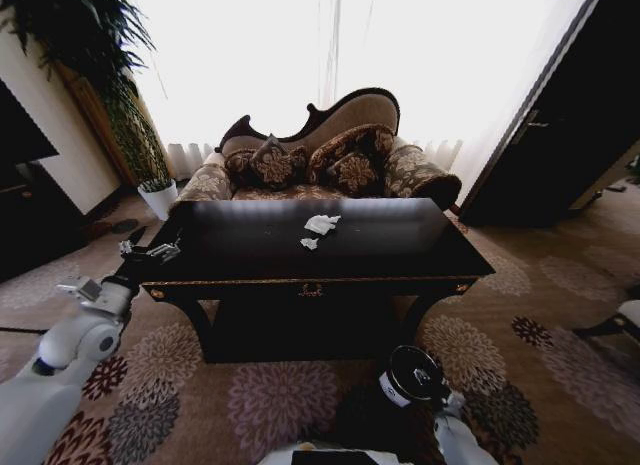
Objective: Move to the front of the table and place the trash on the table into the trash bin.
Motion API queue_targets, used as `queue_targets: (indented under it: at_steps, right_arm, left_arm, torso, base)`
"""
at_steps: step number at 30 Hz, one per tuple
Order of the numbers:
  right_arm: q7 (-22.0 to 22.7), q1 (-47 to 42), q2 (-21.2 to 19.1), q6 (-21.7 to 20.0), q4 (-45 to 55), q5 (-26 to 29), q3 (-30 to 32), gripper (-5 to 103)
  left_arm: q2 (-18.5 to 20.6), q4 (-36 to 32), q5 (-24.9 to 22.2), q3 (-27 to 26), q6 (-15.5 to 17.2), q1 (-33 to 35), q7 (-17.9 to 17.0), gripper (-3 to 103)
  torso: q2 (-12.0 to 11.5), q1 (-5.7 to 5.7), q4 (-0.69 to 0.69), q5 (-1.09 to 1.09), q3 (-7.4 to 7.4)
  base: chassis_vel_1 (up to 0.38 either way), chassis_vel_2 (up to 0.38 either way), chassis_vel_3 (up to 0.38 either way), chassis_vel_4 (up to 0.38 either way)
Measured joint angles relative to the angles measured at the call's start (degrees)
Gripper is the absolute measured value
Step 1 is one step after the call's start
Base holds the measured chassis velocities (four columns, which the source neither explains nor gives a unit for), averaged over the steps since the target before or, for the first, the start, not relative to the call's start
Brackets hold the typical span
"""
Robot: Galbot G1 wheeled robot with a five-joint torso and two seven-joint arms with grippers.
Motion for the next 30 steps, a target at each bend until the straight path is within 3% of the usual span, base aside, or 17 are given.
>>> queue_targets:
  at_steps: [2, 3, 16, 20, 26, 30]
  right_arm:
    - [0.28, -1.89, 0.12, -0.11, 2.4, 0.49, 0.05, 92]
    - [0.44, -3.7, 0.3, -0.12, 4.45, 0.69, 0.18, 99]
    - [2.2, -24.67, 2.98, 0.61, 33.77, 2.7, 3.07, 100]
    - [2.91, -29.7, 4.37, 1.39, 40.36, 1.61, 4.01, 100]
    - [2.51, -38.46, 6.98, 6.37, 51.13, -2.43, 4.75, 100]
    - [4.25, -40.97, 6.89, 5.32, 57.5, -2.38, 4.9, 100]
  left_arm:
    - [0.0, 0.0, 0.0, 0.0, 0.0, 0.0, 0.0, 100]
    - [0.0, 0.0, 0.0, 0.0, 0.0, 0.0, 0.0, 100]
    - [0.0, 0.0, 0.0, 0.0, 0.0, 0.0, 0.0, 100]
    - [0.0, 0.0, 0.0, 0.0, 0.0, 0.0, 0.01, 100]
    - [0.0, 0.0, 0.0, 0.0, 0.0, 0.0, 0.0, 100]
    - [0.0, 0.0, 0.0, 0.0, 0.0, 0.0, 0.0, 100]
  torso:
    - [0.0, 0.0, 0.01, -0.01, 0.0]
    - [0.0, 0.0, 0.0, 0.01, 0.0]
    - [0.0, 0.0, 0.0, 0.0, 0.0]
    - [0.0, 0.0, 0.0, -0.01, 0.0]
    - [0.0, 0.0, -0.02, 0.0, 0.0]
    - [0.01, -0.01, -0.01, 0.0, 0.0]
  base:
    - [0.0, 0.0, 0.0, 0.0]
    - [0.0, 0.0, 0.0, 0.0]
    - [0.0, 0.0, 0.0, 0.0]
    - [0.0, 0.0, 0.0, 0.0]
    - [0.0, 0.0, 0.0, 0.0]
    - [0.0, 0.0, 0.0, 0.0]
